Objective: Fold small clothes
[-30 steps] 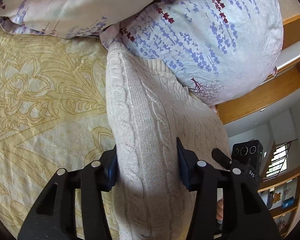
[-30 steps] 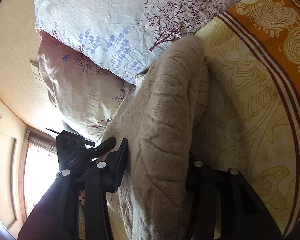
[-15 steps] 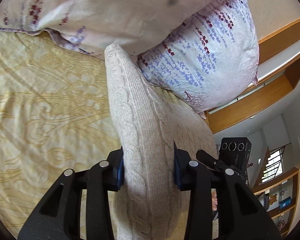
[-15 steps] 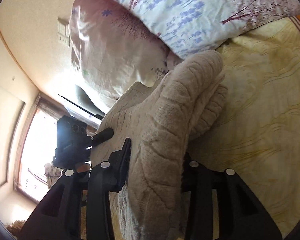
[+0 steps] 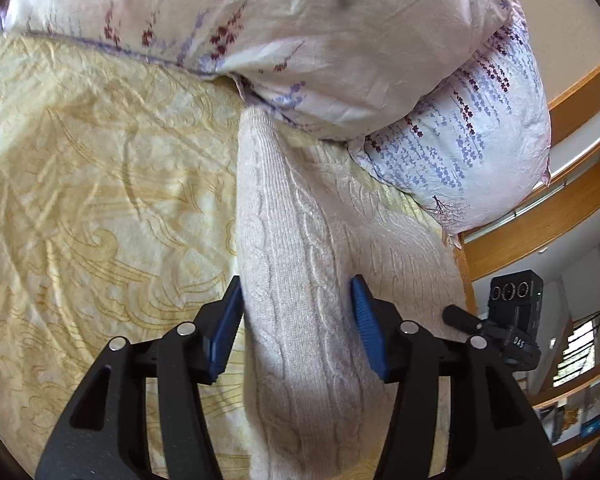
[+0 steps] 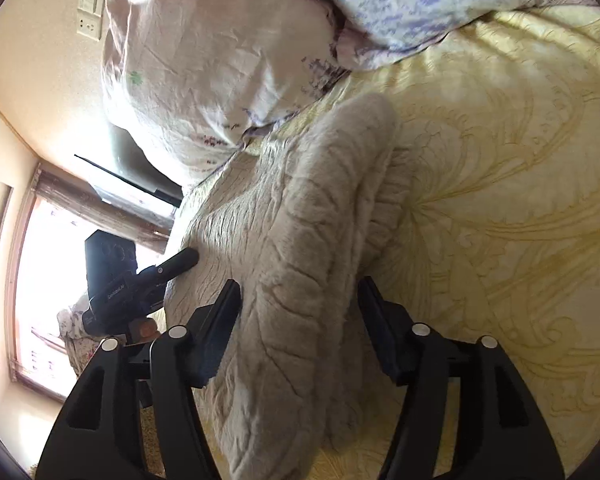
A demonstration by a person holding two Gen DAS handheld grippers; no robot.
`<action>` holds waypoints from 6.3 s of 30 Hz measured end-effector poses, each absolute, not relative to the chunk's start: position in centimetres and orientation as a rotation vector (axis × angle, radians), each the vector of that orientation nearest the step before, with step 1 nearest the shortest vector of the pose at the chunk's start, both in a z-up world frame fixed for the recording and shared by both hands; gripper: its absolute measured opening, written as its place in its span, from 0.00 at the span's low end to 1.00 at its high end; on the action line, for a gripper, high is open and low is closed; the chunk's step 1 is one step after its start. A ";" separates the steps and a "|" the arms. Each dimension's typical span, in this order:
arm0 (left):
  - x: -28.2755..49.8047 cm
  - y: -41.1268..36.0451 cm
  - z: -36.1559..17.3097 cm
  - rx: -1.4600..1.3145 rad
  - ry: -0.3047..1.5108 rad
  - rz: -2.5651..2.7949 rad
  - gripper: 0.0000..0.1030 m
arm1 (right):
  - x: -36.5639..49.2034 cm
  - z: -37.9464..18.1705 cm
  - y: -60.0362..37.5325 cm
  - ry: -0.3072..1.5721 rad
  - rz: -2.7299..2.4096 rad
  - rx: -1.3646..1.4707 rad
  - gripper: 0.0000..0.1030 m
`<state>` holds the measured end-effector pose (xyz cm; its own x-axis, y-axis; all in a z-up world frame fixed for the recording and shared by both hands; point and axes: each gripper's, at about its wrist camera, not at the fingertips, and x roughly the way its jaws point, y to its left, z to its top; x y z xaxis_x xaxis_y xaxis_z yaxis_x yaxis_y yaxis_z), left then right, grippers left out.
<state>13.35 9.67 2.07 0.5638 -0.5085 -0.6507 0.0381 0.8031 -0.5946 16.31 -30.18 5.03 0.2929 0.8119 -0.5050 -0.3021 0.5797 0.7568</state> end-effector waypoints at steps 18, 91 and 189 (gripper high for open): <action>8.8 -0.4 5.8 -0.104 0.761 -0.305 0.70 | 21.7 7.8 -28.2 0.851 0.620 0.518 0.09; 0.8 7.0 3.6 -0.038 0.754 -0.107 0.14 | 6.5 7.4 -31.1 0.854 0.608 0.362 0.17; 1.4 1.4 0.0 -0.002 0.941 -0.007 0.98 | -0.5 4.8 -24.9 0.902 0.268 0.021 0.99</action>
